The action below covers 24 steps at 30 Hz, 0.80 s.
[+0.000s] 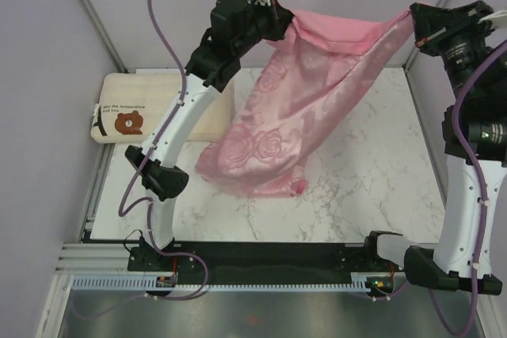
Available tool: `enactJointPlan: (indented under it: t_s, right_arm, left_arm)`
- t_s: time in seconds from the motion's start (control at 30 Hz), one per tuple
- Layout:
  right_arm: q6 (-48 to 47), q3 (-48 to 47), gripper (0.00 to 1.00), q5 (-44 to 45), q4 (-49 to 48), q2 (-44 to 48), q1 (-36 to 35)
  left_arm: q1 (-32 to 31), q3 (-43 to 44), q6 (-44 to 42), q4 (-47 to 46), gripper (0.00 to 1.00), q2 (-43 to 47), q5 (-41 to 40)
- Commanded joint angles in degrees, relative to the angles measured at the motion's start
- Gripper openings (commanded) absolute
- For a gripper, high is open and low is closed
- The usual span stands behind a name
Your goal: Put the pillow into the pillowcase
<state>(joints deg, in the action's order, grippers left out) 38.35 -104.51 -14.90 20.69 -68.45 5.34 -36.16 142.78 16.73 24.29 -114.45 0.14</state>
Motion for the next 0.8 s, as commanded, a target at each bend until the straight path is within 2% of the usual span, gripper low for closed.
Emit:
enactJointPlan:
  t_s: [0.0,0.07,0.1,0.17,0.2,0.27,0.3,0.33,0.37,0.4,0.43,0.47,0.53,0.57,0.6,0.67,0.7,0.77]
  right_arm:
    - [-7.9,-9.1,0.0,7.4,-8.0,5.1,0.3]
    - [-6.8,-8.3,0.0,4.6,-13.8,6.6,0.3]
    - [-6.2,-7.0,0.0,0.3,-19.9,7.8,0.3]
    - [-4.1,-7.3,0.0,-4.0,-23.0,7.5,0.3]
    - [-3.4,-6.3,0.0,-8.9,-25.2,7.4,0.2]
    - [-0.9,-2.5,0.0,-12.6,-30.9,7.8,0.3]
    - [2.3,3.9,0.0,-14.3,-33.4,8.4,0.3]
    - [4.2,7.6,0.0,-16.6,-35.9,9.1,0.2]
    - [6.0,11.7,0.0,-18.2,-39.2,11.0,0.2]
    - [9.9,19.9,0.0,-19.2,-45.3,12.2,0.3]
    - [11.4,23.6,0.0,-20.3,-47.1,13.4,0.1]
    - [13.1,31.3,0.0,-20.9,-51.1,15.7,-0.2]
    - [14.9,38.7,0.0,-22.0,-54.0,18.0,-3.7]
    - [14.1,45.3,0.0,-21.3,-53.8,20.3,-5.1]
    - [13.2,48.5,0.0,-20.4,-53.5,21.5,-12.0]
    - [6.8,55.7,0.0,-17.6,-48.4,24.2,-18.8]
    - [4.8,57.8,0.0,-14.0,-47.4,24.7,-25.6]
    - [0.4,62.7,0.0,-11.2,-44.9,24.3,-32.0]
  left_arm:
    - [-4.2,3.3,10.1,-22.1,0.02,1.4,14.3]
    - [-5.0,3.9,13.1,-31.5,0.02,0.6,17.1]
    - [-5.1,4.2,15.8,-33.7,0.02,0.6,18.6]
    - [-4.5,3.6,17.4,-36.1,0.02,1.2,19.5]
    - [-4.1,2.7,18.0,-36.2,0.02,1.5,20.2]
    - [-1.0,-4.3,19.7,-37.8,0.02,3.7,20.9]
    - [0.5,-8.1,22.9,-38.8,0.02,4.7,22.1]
    - [2.1,-16.0,24.7,-39.8,0.02,5.4,22.8]
    - [5.6,-20.1,26.8,-41.2,0.02,6.3,23.8]
    - [7.4,-24.0,30.9,-44.7,0.02,6.3,27.2]
    - [9.1,-29.8,31.9,-44.9,0.02,6.3,29.0]
    - [11.8,-32.4,32.5,-44.4,0.02,6.3,31.2]
    - [14.2,-40.1,31.4,-39.5,0.03,6.9,31.2]
    - [16.5,-42.9,30.6,-37.6,0.1,7.5,30.6]
    - [17.4,-46.0,28.9,-36.7,0.25,9.4,29.5]
    - [19.3,-54.5,26.3,-33.5,0.4,12.2,26.2]
    - [19.6,-56.9,23.1,-32.7,0.52,15.5,21.9]
    - [20.3,-61.1,19.9,-28.6,0.6,18.2,16.7]
